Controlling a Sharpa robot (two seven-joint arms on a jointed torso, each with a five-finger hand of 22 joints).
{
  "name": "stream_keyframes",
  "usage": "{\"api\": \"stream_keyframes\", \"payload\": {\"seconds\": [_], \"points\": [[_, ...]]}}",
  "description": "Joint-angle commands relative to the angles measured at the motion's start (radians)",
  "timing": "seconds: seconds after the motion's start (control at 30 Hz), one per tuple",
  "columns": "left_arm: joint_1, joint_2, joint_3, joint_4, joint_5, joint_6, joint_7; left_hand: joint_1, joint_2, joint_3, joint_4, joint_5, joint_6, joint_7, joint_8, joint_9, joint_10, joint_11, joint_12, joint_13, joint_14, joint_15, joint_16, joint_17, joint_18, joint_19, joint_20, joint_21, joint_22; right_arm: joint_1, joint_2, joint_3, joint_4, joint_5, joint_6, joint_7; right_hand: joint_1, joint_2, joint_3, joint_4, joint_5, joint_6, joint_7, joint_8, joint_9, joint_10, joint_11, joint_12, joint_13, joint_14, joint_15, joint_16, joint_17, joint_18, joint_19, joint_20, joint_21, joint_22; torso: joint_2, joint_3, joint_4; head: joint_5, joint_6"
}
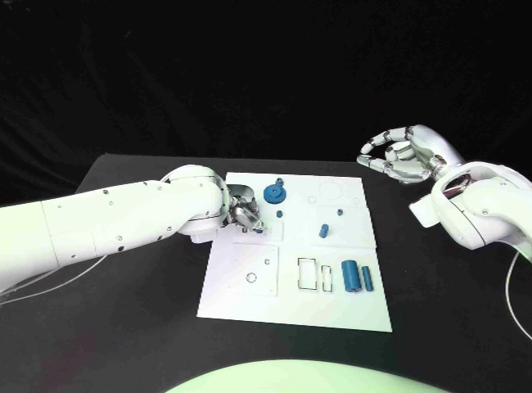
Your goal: Assemble the parts on the task board
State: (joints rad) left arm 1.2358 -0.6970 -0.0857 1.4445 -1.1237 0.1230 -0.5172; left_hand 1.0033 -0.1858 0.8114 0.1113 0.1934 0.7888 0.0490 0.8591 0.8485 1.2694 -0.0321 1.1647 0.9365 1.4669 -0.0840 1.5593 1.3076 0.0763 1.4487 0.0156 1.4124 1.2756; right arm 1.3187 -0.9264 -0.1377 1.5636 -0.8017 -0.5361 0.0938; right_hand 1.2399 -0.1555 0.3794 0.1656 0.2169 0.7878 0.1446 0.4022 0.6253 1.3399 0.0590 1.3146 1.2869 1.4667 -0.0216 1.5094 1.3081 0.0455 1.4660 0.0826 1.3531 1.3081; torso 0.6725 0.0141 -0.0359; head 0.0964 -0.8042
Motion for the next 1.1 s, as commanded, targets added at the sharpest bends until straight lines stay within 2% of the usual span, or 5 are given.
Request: {"api": "stream_keyframes", "payload": {"seconds": [0.03,0.2,0.4,0.73,1.1], "points": [[-0.001,0.001,-0.001,0.001,-0.003,0.023,0.000,-0.005,0.011,0.081,-0.088,0.000,0.013,-0.016,0.009,0.000,0.005,-0.004,0.006,0.002,0.101,-0.009,0.005,0.254,-0.016,0.001,-0.007,0.006,0.002,-0.001,0.000,0.000,0.000,-0.006,0.007,0.006,-0.004,-0.001,-0.001,0.005,0.004,-0.005,-0.002,0.002,0.001,-0.002,-0.001,-0.001,-0.001,0.068,0.002,-0.007,0.111,0.017,0.005,-0.002,-0.004,0.009,0.000,-0.0004,-0.0005,0.000,-0.001],[-0.001,0.000,-0.001,0.000,0.011,0.021,0.000,-0.017,0.015,0.076,-0.075,0.007,0.017,-0.019,0.015,-0.004,0.008,-0.006,0.010,0.006,0.101,-0.011,0.006,0.255,-0.016,0.003,-0.009,0.007,0.005,-0.001,0.000,0.000,-0.001,-0.006,0.008,0.005,-0.004,-0.001,-0.001,0.005,0.004,-0.005,-0.002,0.002,0.001,-0.002,-0.001,-0.001,-0.001,0.068,0.002,-0.007,0.111,0.017,0.005,-0.002,-0.004,0.009,0.000,-0.0005,-0.0004,0.000,-0.001],[-0.001,-0.001,-0.001,-0.002,0.032,0.018,0.001,-0.009,0.026,0.090,-0.081,0.013,0.017,-0.022,0.019,-0.006,0.011,-0.010,0.013,0.008,0.102,-0.014,0.006,0.256,-0.016,0.004,-0.011,0.007,0.006,-0.001,0.000,0.000,-0.001,-0.006,0.008,0.005,-0.004,-0.001,-0.001,0.005,0.004,-0.005,-0.002,0.002,0.001,-0.002,-0.001,-0.001,-0.001,0.068,0.002,-0.007,0.111,0.017,0.005,-0.002,-0.004,0.009,0.000,-0.0005,0.0000,0.000,0.000],[-0.001,-0.001,-0.001,-0.005,0.049,0.022,0.000,-0.018,0.026,0.088,-0.075,0.012,0.021,-0.021,0.025,-0.007,0.015,-0.009,0.017,0.012,0.102,-0.014,0.008,0.258,-0.017,0.004,-0.012,0.007,0.006,-0.001,0.000,0.000,-0.002,-0.006,0.008,0.005,-0.004,-0.001,-0.001,0.005,0.004,-0.005,-0.002,0.002,0.001,-0.002,-0.001,-0.001,-0.001,0.068,0.002,-0.007,0.111,0.017,0.005,-0.002,-0.004,0.009,0.001,-0.0001,0.0001,-0.001,-0.001],[0.000,0.005,-0.001,-0.013,0.052,0.040,-0.001,-0.089,0.016,0.030,-0.020,-0.001,0.033,-0.024,0.039,-0.022,0.018,-0.011,0.023,0.012,0.104,-0.015,0.011,0.262,-0.018,0.008,-0.014,0.009,0.013,-0.001,0.000,0.000,-0.002,-0.006,0.007,0.005,-0.006,-0.001,-0.001,0.008,0.005,-0.004,-0.003,0.006,0.001,-0.002,-0.002,-0.003,-0.003,0.068,0.001,-0.008,0.109,0.018,0.005,-0.002,-0.006,0.008,0.001,0.0009,-0.0002,-0.004,-0.005]]}}
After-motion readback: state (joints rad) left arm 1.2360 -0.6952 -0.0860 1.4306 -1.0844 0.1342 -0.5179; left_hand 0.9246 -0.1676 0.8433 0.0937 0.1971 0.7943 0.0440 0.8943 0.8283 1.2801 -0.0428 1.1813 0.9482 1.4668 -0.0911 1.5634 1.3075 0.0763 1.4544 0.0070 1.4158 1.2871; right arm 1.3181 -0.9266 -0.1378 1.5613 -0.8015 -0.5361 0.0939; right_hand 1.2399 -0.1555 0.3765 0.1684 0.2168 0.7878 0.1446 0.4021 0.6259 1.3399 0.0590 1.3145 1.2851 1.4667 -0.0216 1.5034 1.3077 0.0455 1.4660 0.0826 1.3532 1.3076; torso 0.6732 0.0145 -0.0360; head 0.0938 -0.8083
